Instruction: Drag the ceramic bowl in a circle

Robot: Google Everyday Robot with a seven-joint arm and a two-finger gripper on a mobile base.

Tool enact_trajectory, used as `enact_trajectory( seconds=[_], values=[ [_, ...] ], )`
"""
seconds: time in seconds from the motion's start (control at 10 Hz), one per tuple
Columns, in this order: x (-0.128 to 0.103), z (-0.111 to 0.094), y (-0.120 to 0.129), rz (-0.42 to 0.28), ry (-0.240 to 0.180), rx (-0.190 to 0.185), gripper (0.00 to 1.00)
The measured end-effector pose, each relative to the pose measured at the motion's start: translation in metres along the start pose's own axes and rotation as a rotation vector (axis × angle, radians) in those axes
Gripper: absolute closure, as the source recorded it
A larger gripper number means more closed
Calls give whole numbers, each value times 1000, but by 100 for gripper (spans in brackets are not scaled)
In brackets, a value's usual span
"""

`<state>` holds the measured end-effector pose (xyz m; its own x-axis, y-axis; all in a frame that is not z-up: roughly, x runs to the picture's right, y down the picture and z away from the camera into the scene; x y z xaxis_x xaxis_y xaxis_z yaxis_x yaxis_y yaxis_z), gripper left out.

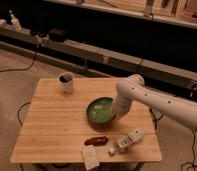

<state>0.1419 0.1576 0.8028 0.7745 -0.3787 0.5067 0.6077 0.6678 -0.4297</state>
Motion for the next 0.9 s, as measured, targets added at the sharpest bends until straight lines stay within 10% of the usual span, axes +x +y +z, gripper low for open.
enact_trajectory(
  seconds=[0.5,0.9],
  values=[
    [61,5,-30,97,5,33,100],
    [25,34,-129,-12,-4,12,100]
  ],
)
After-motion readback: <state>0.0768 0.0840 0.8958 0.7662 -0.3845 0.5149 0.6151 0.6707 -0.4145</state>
